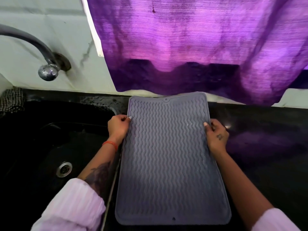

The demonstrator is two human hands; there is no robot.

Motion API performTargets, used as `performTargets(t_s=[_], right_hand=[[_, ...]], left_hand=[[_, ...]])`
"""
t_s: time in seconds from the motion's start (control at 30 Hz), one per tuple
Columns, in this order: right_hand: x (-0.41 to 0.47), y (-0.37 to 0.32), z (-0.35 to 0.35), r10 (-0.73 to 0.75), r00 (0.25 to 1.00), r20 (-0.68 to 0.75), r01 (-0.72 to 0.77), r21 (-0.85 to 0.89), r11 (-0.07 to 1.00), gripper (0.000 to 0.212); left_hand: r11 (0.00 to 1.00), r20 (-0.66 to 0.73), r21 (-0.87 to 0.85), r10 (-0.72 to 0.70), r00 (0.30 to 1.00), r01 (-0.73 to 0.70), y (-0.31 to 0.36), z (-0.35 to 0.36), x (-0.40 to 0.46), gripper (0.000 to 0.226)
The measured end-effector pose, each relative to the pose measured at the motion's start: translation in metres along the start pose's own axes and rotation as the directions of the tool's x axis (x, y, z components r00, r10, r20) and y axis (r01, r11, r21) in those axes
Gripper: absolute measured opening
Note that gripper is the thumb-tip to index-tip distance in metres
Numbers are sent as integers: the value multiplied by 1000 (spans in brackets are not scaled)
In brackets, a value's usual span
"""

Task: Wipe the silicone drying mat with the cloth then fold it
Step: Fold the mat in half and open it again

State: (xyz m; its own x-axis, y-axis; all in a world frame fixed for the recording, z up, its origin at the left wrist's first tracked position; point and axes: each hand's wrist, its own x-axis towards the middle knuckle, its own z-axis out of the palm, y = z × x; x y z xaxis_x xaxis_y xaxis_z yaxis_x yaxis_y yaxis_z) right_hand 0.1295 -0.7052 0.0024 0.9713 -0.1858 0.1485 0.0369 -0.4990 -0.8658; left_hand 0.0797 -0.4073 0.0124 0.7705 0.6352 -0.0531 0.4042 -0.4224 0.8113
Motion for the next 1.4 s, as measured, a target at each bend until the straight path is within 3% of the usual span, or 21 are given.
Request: performTargets(t_s=[0.17,0.43,0.73,1.07,1.4], right_hand=[[5,4,5,118,993,-27,-119,-34,992,19],[6,11,-6,253,956,147,-238,-110,965,29],[-45,11,-35,273,924,269,-236,-163,958,35],[-117,19,-65,335,901,276,-292,-185,938,41],[-119,-3,-74,304,920,246,-291,-89,952,37]], left_hand=[[998,23,69,-1,1000,0,4,9,12,24],[981,109,180,-99,989,79,-2,9,7,28],[931,223,366,-97,970,9,-20,-13,-56,24],[928,341,367,-64,938,-70,-52,-32,-119,44],[968,253,248,-29,967,-36,-54,-43,-131,33]])
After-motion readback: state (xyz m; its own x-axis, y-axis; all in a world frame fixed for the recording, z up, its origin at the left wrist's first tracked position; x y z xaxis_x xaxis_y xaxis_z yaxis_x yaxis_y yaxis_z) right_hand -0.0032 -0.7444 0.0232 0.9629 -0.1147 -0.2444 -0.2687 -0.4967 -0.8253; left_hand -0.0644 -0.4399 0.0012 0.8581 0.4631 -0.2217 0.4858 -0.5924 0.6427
